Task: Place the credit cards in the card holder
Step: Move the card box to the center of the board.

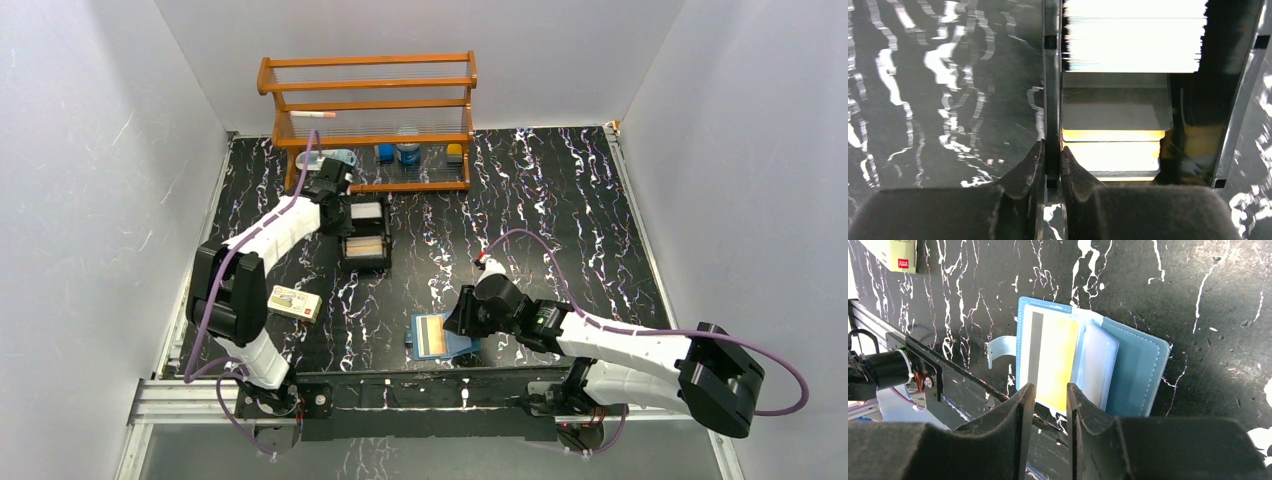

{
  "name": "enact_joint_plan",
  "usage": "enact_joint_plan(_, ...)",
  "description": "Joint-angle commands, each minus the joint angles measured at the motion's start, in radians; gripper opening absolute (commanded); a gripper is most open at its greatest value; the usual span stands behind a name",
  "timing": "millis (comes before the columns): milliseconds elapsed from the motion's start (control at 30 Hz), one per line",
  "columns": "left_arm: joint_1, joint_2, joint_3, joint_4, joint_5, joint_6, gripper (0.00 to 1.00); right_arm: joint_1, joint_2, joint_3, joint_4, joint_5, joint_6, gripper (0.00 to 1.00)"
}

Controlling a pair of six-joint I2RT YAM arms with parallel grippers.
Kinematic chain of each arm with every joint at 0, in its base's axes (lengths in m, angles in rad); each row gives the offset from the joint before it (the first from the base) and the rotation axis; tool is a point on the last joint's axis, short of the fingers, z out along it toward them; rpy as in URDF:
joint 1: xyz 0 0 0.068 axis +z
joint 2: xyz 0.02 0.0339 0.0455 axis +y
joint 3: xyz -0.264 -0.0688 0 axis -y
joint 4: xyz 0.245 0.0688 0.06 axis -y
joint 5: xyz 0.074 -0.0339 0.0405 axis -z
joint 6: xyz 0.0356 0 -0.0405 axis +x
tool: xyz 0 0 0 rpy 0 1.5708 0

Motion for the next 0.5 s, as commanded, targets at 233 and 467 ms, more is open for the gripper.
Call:
enact_joint_plan(233, -0.256, 0.066, 0.131, 0.049, 0.103, 0.003, 0.02, 0.001, -0.062, -0.039, 0.003, 0.042, 0.037, 0.38)
enact_joint_plan(467, -0.311, 0.14, 0.215, 0.085, 0.12, -0.098, 0.11, 0.001, -0.05, -0.051, 0.014, 0.044, 0.053, 0.38)
